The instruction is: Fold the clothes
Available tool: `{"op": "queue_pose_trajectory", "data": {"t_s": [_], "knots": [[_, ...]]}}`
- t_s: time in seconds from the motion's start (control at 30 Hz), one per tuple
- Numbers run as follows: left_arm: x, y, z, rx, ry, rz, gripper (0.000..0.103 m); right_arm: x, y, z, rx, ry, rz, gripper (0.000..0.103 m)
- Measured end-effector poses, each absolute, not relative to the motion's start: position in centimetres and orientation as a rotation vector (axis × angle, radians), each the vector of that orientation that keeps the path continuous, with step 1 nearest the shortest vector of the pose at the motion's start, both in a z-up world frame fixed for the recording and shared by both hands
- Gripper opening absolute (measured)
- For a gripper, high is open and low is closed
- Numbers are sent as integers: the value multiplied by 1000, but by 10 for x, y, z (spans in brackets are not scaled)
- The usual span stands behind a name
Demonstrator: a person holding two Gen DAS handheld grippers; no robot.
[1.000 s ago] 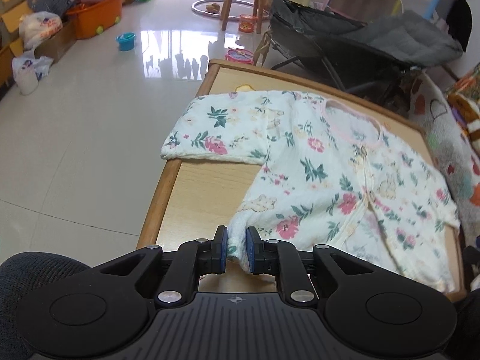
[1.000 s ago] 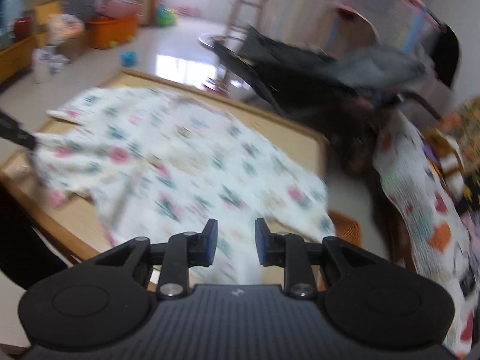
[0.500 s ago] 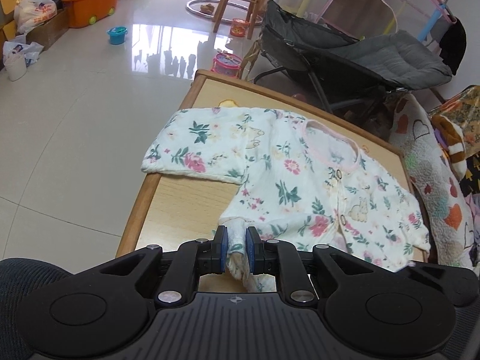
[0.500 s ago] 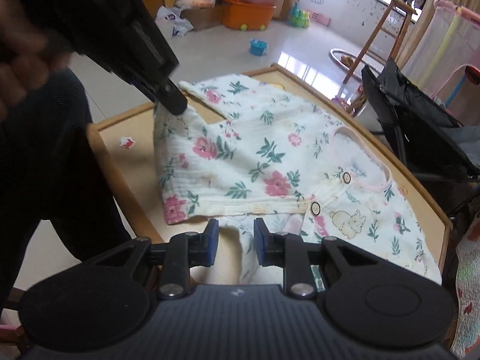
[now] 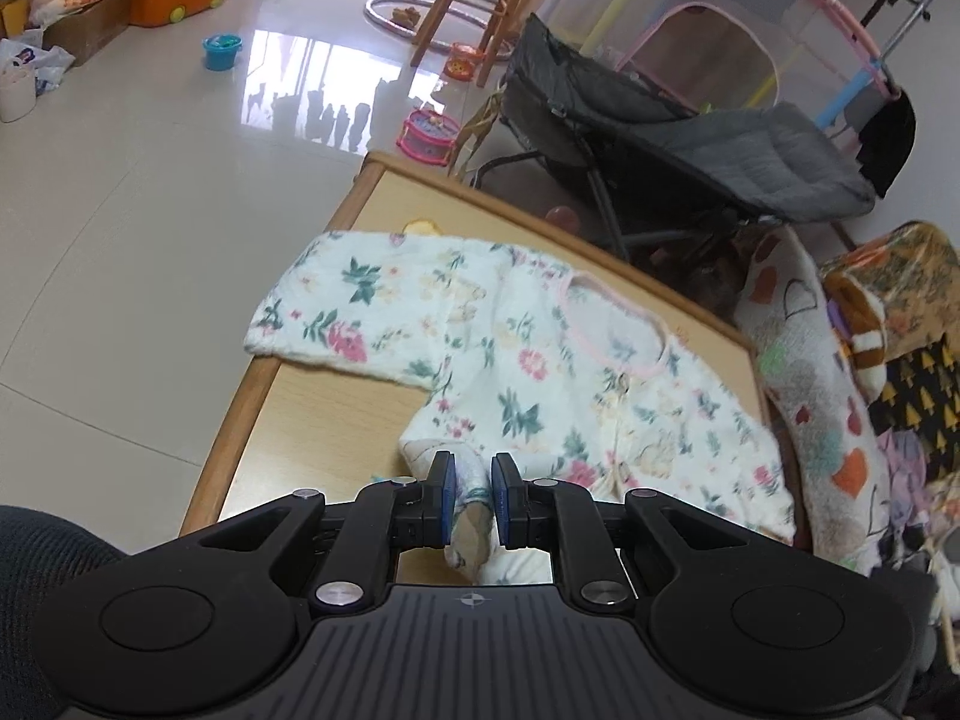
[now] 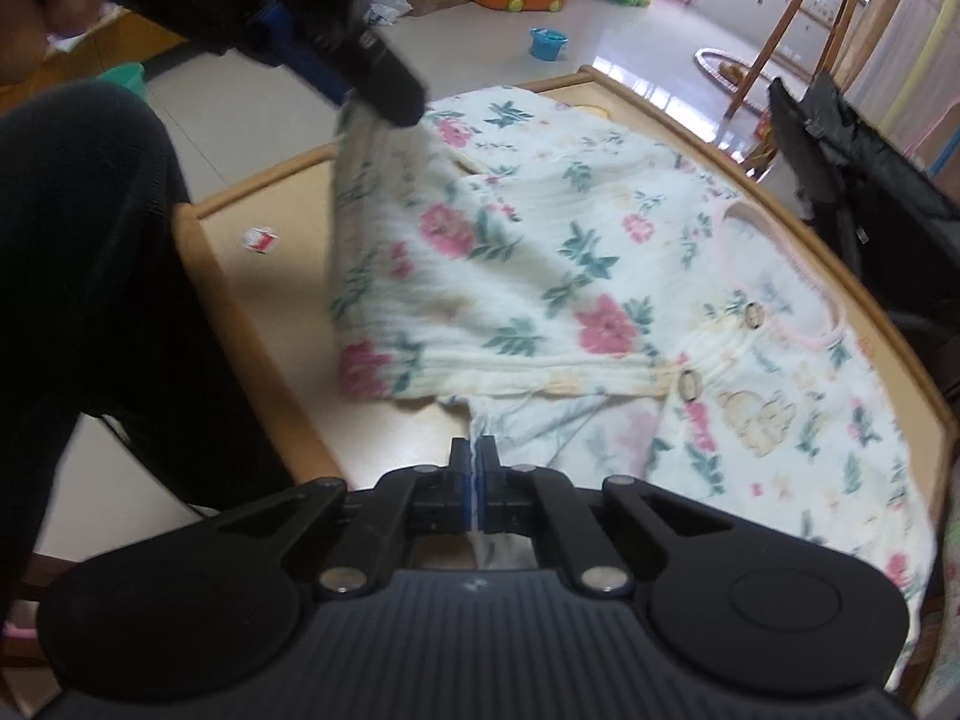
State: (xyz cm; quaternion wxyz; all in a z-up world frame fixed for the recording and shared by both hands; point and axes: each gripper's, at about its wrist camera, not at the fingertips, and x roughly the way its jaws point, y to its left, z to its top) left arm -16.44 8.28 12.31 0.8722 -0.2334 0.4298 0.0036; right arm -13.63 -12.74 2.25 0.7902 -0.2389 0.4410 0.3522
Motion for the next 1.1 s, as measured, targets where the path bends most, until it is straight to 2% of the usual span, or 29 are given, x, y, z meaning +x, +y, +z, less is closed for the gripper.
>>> {"op": "queue_pose_trajectory", "data": {"t_s": [0.4,0.5,0.57,0.63,0.7,0.8,1.03,1.1], "knots": [[-166,82,132,-565,897,-19,18,-149,-118,26,-462,953,838,4],[-168,85,128,-582,906,-18,18,-150,-123,32,-450,957,823,9],[-168,85,128,-588,907,-18,18,-154,-128,40,-423,952,811,16],[-168,86,127,-599,908,-21,18,-156,-134,48,-375,949,796,31],[-169,87,127,-605,910,-21,18,-154,-140,55,-290,956,778,36],[-169,87,127,-615,912,-21,18,-151,-143,62,-190,961,760,36],[-171,83,126,-641,921,-32,18,-143,-115,53,-157,988,693,35],[-172,82,126,-645,923,-38,18,-138,-110,48,-149,1008,654,32]]}}
